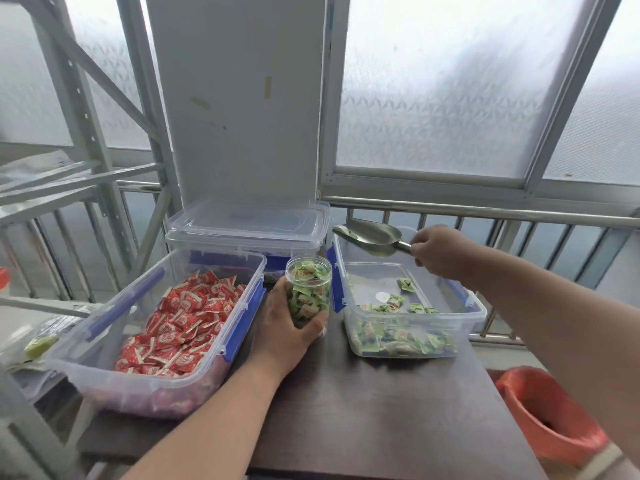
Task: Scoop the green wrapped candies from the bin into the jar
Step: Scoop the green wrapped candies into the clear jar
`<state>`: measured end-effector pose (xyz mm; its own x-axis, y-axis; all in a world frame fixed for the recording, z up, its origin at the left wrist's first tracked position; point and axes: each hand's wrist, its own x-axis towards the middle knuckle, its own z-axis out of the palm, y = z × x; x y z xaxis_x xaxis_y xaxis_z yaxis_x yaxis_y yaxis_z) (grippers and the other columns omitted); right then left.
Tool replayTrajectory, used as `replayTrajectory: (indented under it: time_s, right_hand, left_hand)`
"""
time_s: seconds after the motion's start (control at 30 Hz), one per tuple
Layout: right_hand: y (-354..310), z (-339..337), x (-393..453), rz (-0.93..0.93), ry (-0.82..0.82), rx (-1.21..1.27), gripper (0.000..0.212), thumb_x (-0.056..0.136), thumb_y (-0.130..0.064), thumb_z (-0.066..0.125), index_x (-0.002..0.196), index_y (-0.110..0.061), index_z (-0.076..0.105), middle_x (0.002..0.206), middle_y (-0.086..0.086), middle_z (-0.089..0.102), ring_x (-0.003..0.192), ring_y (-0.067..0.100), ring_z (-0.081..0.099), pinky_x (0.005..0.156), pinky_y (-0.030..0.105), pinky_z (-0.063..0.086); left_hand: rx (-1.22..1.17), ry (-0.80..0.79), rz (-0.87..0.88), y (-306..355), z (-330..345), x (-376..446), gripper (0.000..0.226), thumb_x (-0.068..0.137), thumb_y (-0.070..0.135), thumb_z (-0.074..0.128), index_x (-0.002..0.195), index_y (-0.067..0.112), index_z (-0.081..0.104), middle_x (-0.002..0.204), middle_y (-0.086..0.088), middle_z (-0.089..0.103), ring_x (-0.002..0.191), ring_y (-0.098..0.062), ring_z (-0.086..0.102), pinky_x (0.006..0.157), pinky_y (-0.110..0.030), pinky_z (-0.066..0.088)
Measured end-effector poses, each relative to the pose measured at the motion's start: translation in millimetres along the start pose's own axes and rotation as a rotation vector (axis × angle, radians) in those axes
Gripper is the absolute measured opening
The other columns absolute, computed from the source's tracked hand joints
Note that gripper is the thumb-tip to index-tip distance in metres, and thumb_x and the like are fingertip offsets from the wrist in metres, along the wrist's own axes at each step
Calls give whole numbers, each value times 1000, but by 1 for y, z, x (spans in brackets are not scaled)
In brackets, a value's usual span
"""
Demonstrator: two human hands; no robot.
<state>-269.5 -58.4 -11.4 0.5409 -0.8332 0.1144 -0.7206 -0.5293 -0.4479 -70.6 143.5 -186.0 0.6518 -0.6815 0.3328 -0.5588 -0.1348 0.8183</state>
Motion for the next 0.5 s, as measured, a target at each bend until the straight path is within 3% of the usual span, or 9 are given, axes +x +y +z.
replayTrajectory:
  time_s: [0.07,0.17,0.27,0.33,0.43,0.5]
  right_hand:
    - [-9,-9,-7,-91,-7,-52,27,102,-22,53,81,-18,71,75,5,68,59,18,54,55,28,44]
    - [-24,-19,-13,-238,-9,-158,21,104,-25,54,99,-19,73,91,3,71,79,22,62,71,32,49]
    - [-40,-25,-18,-382,-25,-370,21,103,-18,52,107,-16,72,86,-9,61,76,13,56,64,26,41]
    - [-48,-27,-18,-430,-25,-537,21,102,-14,51,107,-19,71,82,-13,52,73,9,50,59,24,38]
    - [-59,-31,-18,-464,-3,-661,21,100,-12,51,102,-24,69,81,-12,52,81,16,57,77,35,54]
    - [-66,-34,-17,-474,40,-735,20,98,-13,50,100,-24,67,80,-10,53,80,14,57,83,38,54]
  left_hand:
    - [-5,2,2,1,-1,-1,85,83,63,75,158,40,42,148,7,57,136,-17,55,118,-49,49]
    - [-11,6,31,3,-2,-4,73,87,56,64,154,33,46,141,4,61,130,-16,56,115,-49,50]
    - [-32,16,39,1,-2,-6,70,86,56,64,148,29,48,137,3,62,126,-17,59,112,-49,52]
    - [-14,46,37,-1,-1,-6,76,84,62,70,146,26,47,136,3,59,125,-18,58,110,-50,54]
    - [18,92,63,-5,1,-8,91,79,70,79,149,27,41,137,2,52,128,-22,56,107,-53,56]
    - [-4,97,69,-8,1,-8,101,78,71,79,158,27,36,143,0,50,134,-24,54,109,-55,55]
